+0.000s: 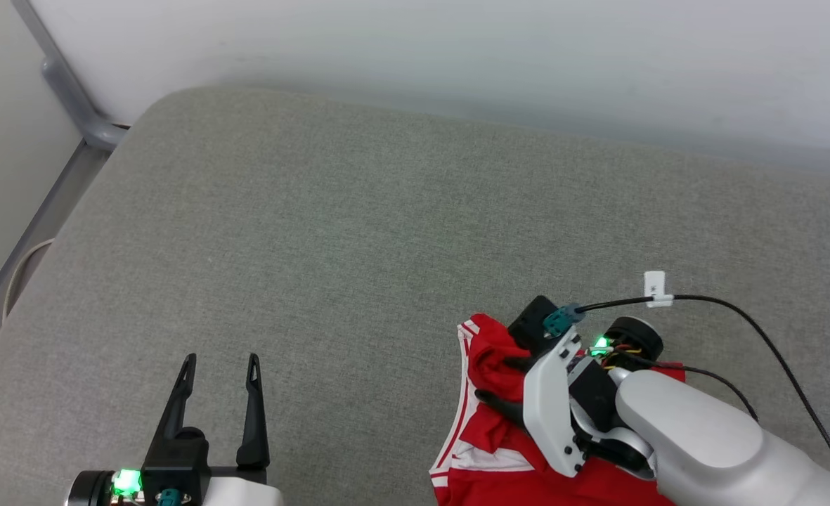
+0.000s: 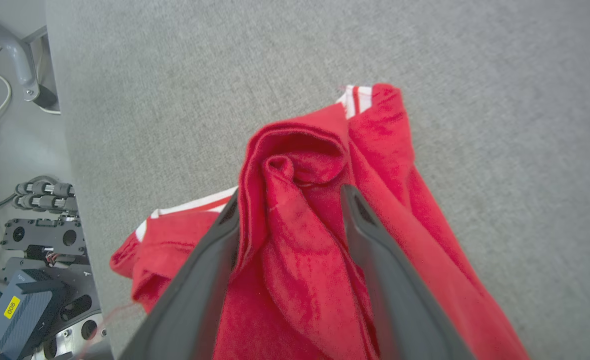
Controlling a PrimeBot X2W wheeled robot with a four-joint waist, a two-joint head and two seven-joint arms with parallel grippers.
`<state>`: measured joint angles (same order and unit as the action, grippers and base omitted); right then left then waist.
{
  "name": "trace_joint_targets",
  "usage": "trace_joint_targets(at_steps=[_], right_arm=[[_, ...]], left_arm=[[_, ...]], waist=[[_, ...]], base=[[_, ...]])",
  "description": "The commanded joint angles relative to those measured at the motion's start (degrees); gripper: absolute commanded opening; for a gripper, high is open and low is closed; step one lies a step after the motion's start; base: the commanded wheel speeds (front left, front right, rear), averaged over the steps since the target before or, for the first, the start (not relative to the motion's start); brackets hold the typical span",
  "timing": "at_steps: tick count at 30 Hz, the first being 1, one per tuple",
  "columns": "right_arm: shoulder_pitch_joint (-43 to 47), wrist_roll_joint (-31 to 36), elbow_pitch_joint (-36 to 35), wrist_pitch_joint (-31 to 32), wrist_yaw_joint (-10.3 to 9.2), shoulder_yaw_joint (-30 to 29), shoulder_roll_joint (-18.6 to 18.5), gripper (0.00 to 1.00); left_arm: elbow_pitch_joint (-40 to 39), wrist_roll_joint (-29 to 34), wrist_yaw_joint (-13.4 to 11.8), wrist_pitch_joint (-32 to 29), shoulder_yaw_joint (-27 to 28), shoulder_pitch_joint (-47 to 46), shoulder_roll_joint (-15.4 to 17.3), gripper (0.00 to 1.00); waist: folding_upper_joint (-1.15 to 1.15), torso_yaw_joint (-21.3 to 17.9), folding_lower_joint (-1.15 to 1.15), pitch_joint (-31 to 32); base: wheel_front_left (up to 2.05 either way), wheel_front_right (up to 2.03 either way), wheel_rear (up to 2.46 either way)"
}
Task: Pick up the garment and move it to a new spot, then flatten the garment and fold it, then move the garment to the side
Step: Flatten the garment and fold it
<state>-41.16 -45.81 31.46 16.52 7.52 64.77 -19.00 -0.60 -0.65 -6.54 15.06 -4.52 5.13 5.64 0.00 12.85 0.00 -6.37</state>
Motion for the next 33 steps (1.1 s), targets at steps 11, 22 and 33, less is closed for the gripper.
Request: trace_joint_targets(at_steps=[11, 22, 33], right_arm=[[7.92, 9.59, -5.36, -19.86, -0.08, -15.21, -5.99, 1.00], [24.63, 31.15, -10.72, -31.19, -0.06, -48.70, 1.46, 1.00], [40.75, 40.65, -26.61, -31.64, -0.07, -65.33, 13.21, 1.00]], left_arm=[[0.24, 0.40, -0.06, 0.15, 0.83, 2.87, 0.76, 1.00], [-0.07, 0.64, -0.21, 0.15, 0.57, 4.00, 1.44, 1.00], [-0.95, 0.74, 0.18, 0.15, -0.16, 4.51, 1.87, 1.00]], waist=[[0.00, -5.13, 0.00, 4.90], [0.00, -8.84, 0.00, 7.31], [0.00, -9.79, 0.00, 7.78]], base=[[0.00, 0.00, 0.00], [0.00, 0.00, 0.00], [0.00, 0.00, 0.00]])
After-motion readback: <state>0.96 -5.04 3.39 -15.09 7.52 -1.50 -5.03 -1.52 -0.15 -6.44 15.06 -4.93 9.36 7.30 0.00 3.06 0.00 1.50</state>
